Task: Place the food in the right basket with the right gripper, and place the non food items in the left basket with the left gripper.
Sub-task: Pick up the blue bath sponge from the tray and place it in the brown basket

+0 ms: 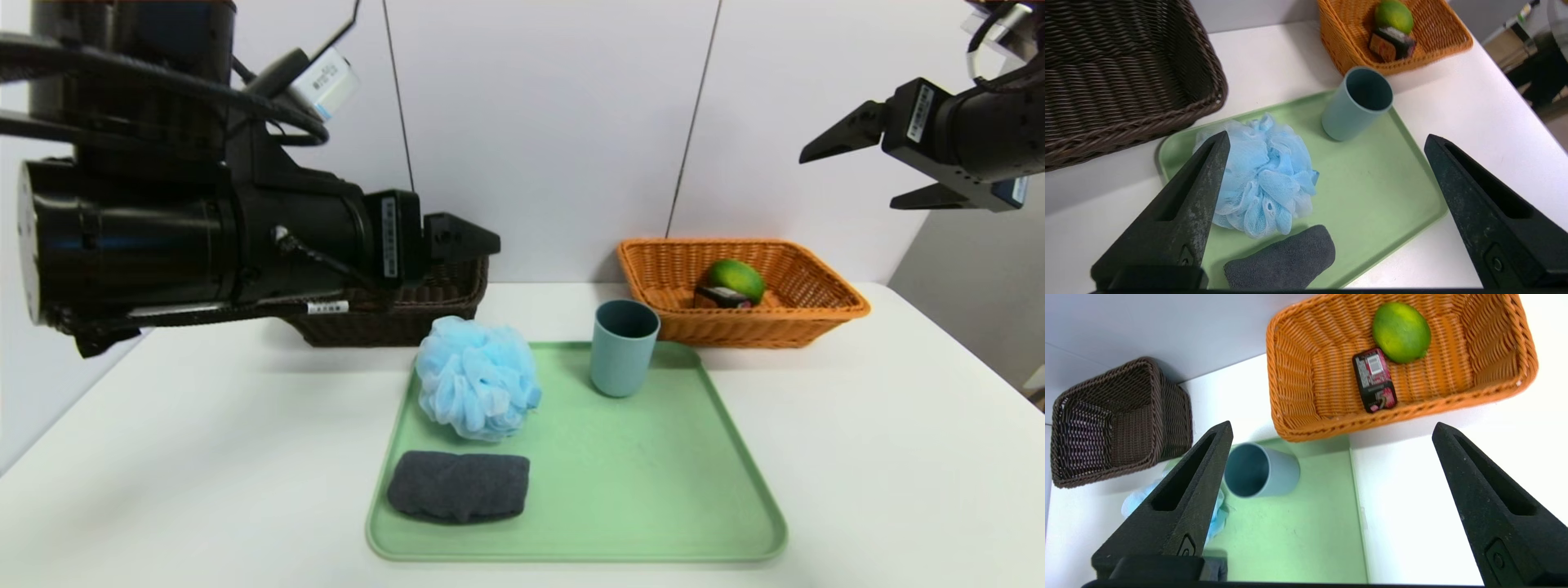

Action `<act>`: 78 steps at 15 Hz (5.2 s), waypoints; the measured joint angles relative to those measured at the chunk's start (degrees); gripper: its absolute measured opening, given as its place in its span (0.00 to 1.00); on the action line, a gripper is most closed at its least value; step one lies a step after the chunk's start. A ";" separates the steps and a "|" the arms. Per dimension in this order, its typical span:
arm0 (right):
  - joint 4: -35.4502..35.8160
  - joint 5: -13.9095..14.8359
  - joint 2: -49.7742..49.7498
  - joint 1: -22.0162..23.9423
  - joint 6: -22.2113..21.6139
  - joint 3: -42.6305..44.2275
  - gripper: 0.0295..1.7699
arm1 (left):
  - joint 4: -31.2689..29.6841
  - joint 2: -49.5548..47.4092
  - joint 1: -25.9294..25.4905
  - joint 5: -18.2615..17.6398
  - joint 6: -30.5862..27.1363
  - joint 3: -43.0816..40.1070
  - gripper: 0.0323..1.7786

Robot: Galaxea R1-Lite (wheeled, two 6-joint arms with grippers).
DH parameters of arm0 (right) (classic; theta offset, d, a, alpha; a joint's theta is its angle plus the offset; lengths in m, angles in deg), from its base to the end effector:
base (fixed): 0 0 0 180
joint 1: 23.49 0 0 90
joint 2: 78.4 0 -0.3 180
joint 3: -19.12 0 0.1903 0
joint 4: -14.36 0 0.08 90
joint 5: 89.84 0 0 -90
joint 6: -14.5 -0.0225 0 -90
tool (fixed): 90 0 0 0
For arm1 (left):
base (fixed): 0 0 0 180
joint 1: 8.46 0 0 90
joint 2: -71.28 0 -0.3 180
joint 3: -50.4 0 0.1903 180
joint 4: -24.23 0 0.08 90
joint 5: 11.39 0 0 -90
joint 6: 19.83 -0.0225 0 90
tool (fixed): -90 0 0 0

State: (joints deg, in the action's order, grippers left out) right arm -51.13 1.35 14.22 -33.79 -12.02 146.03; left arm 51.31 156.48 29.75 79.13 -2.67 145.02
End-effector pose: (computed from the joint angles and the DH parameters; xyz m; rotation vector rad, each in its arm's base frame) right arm 0.2545 0.0458 0.3538 0.3959 0.5672 0.0267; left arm 0.2047 -0.1608 0.2990 -0.1825 0.3905 -0.6016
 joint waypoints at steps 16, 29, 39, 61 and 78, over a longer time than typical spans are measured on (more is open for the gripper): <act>0.76 -3.49 -8.30 2.34 -0.30 -14.63 0.96 | 37.51 23.26 4.40 12.73 8.87 32.09 0.95; 0.65 -7.96 -15.74 3.80 -0.22 -22.15 0.96 | 47.57 34.80 4.16 20.11 11.06 41.95 0.95; 0.52 -7.88 -18.41 3.83 -0.30 -22.37 0.96 | 47.21 40.07 4.16 17.12 11.75 41.97 0.95; 0.41 -7.83 -19.69 3.80 -0.24 -23.97 0.96 | 44.84 33.44 3.85 6.72 10.23 41.92 0.40; 0.78 -7.11 -19.30 3.91 -0.18 -24.70 0.97 | 33.35 26.71 -26.31 5.80 -0.41 41.95 0.34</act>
State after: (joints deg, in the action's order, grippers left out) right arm -50.35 -5.76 -5.08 -29.88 -12.20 121.33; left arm 84.66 183.19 3.44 84.94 -3.08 186.97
